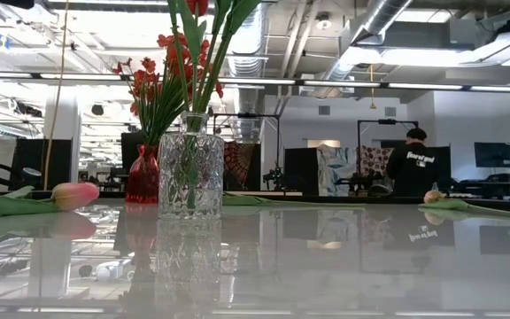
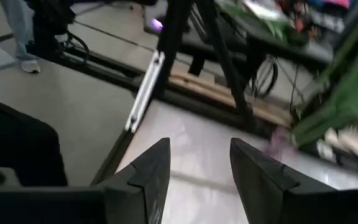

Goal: Sort flowers into vase by color
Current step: Put the pink flower into the purple vase

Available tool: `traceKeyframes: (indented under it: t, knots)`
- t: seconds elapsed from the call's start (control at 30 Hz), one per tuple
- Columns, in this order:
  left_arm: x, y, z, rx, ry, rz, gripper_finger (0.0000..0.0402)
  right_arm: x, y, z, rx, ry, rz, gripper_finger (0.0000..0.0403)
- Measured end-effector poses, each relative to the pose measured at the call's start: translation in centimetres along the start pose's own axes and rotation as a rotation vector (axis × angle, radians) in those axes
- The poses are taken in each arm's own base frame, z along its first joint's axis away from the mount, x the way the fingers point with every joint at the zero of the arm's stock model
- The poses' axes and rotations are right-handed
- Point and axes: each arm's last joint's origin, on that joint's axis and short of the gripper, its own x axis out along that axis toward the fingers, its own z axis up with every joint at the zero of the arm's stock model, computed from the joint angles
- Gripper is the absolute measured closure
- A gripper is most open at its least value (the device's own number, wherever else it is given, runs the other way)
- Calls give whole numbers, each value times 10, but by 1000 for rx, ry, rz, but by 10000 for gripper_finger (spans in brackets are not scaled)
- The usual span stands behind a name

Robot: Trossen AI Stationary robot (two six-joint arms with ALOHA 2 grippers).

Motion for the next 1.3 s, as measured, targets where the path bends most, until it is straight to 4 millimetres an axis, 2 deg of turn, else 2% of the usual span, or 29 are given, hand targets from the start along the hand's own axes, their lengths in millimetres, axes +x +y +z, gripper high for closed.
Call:
traceKeyframes:
  t: [0.07, 0.17, 0.33, 0.5, 0.67, 0.87, 1.07, 1.3]
  knots:
    - [0, 0, 0, -9, 4, -7, 401, 7, -4, 7, -38, -18, -11, 211]
    - [0, -1, 0, -26, 6, -19, 401, 8, -16, 27, -19, -76, -35, 211]
    - [0, -1, 1, -29, 0, -33, 401, 1, -37, 72, 3, -192, -68, 211]
    - [0, -1, 1, -29, 0, -32, 401, -6, -57, 102, -42, -257, -102, 211]
    - [0, -1, 3, -16, -22, -27, 401, -8, -93, 123, -99, -258, -172, 211]
    - [0, -2, 10, 10, -89, -23, 401, -5, -146, 126, -148, -251, -260, 211]
    - [0, 0, 12, 29, -109, 53, 401, -13, -203, 131, -81, -287, -194, 211]
    - [-1, 4, 16, 97, -155, 184, 401, -8, -243, 114, -5, -203, -120, 211]
